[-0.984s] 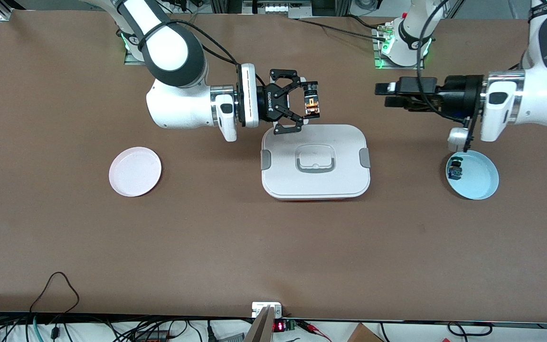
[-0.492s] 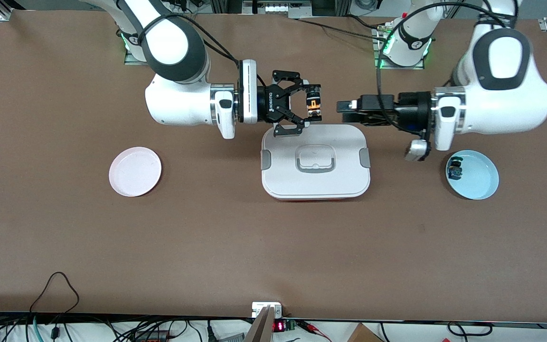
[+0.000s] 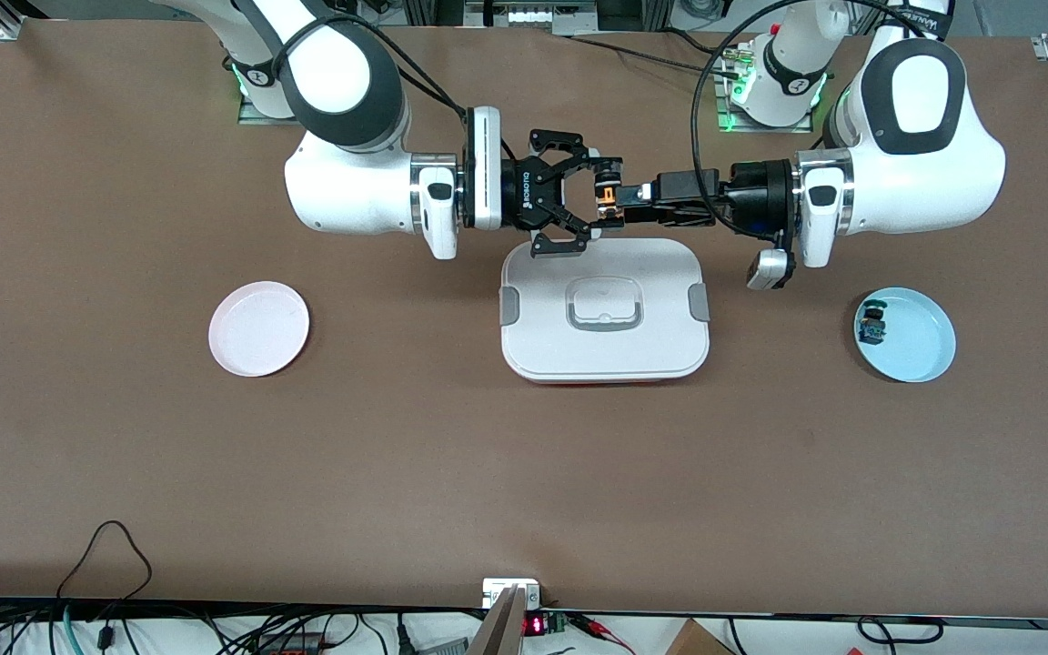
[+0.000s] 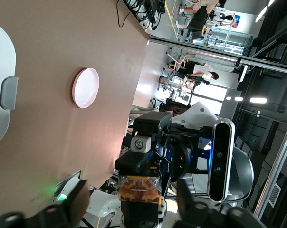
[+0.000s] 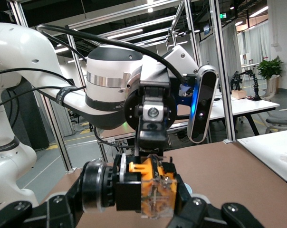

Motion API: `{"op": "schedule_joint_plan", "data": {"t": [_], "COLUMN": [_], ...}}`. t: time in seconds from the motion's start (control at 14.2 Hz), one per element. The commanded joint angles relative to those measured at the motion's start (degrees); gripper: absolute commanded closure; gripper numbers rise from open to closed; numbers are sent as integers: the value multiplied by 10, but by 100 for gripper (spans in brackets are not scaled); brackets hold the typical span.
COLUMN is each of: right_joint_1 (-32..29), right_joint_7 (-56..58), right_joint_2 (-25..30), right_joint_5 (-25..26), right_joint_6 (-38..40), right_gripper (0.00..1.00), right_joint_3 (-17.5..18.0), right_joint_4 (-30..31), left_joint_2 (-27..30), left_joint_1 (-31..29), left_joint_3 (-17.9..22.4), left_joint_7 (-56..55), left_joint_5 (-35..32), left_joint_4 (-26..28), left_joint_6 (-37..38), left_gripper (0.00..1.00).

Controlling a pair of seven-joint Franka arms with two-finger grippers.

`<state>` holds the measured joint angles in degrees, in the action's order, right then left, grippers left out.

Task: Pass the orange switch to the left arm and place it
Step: 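Grasp the orange switch with the left gripper and open the right gripper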

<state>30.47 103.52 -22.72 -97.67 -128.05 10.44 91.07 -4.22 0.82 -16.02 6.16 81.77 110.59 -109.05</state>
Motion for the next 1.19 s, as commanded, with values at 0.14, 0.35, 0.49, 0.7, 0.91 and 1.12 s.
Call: {"op": "schedule_joint_plan", "data": {"t": [0.14, 0.35, 0.49, 0.7, 0.91, 1.12], "right_joint_1": [20, 21, 21, 21, 21, 14], "right_joint_7": [5, 5, 5, 1, -31, -36], "right_joint_2": [-3, -3, -3, -3, -2, 0], "right_joint_5": [-12, -13, -12, -15, -26, -26], "right_joint_6": [-34, -34, -34, -32, -29, -29], "right_gripper": [99, 99, 99, 71, 0, 0], "right_joint_3": [-2, -2, -2, -2, -2, -3], "right_joint_4": [-10, -10, -10, -10, -7, -5], "left_joint_2": [17, 17, 17, 17, 18, 18], "left_joint_1": [-6, -11, -13, -13, -13, -14], "left_joint_3": [-13, -14, -13, -13, -13, -13], "left_joint_7": [20, 33, 35, 35, 35, 36], "left_joint_5": [19, 19, 19, 19, 19, 18], "left_joint_4": [16, 16, 16, 16, 16, 16], "left_joint_6": [-9, -7, -6, -5, -4, 1], "left_gripper": [36, 62, 73, 77, 79, 79]}}
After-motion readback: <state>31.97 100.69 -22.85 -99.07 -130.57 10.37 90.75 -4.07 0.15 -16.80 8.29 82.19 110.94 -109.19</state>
